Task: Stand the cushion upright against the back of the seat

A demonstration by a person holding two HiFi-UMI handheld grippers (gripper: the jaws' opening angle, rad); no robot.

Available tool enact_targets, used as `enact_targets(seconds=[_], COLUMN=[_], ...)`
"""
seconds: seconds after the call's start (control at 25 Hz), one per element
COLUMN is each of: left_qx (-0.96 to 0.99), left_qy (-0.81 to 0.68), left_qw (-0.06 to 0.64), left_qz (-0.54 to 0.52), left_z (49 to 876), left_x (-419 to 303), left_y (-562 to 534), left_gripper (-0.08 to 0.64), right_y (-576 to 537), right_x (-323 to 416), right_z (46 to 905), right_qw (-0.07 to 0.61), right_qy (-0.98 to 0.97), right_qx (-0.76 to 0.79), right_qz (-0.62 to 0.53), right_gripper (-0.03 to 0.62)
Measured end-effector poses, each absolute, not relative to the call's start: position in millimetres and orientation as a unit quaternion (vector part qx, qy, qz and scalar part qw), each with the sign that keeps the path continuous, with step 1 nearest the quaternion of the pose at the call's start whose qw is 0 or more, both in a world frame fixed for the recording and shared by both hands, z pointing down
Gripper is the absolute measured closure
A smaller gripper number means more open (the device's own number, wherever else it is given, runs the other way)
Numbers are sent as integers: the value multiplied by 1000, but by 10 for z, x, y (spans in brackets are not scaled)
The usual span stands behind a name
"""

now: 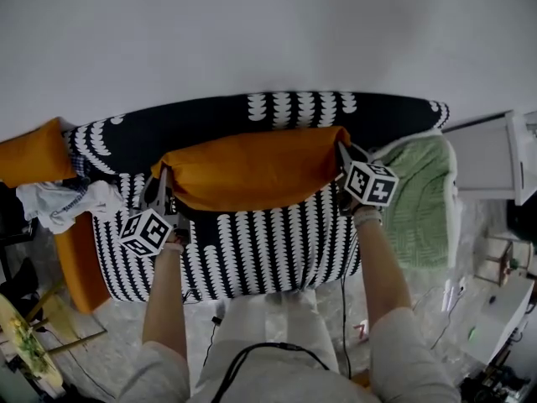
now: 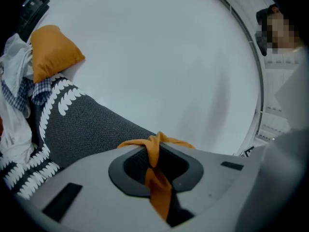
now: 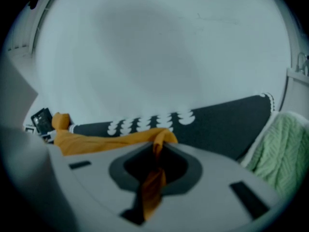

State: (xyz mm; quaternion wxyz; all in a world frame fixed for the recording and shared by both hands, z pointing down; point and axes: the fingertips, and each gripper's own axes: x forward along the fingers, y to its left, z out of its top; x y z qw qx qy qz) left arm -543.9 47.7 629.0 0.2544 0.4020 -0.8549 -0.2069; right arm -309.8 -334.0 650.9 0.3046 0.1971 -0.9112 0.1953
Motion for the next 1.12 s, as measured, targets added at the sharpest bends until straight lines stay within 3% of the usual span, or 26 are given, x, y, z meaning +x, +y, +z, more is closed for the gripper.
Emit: enact_targets(seconds=[0.44,0.64,0.92,1.12], left_qx=[423,436,452,454], left_qy=[-868,-859,-847,-848], left_qw=[240,244,246,245], left_qz=[-100,-111,-133,-118], left_z=[6236,6178,6053,6005], left_x=[-5349,-5340,-5284,-5202], left_y=[492,494,539,561], left_gripper=[491,477,362,351], right_y=[-3348,-3361,-3362,-3367], right_x=[-3055,-3061,-3093,-3047], right_z=[6512,6501,6500,6496], right_qw=[300,299,299,294], right_qy=[-904,-904,-903,-901], right_qx=[239,243,249,255], right_qz=[187,186,184,192], right_gripper=[551,551,551,549])
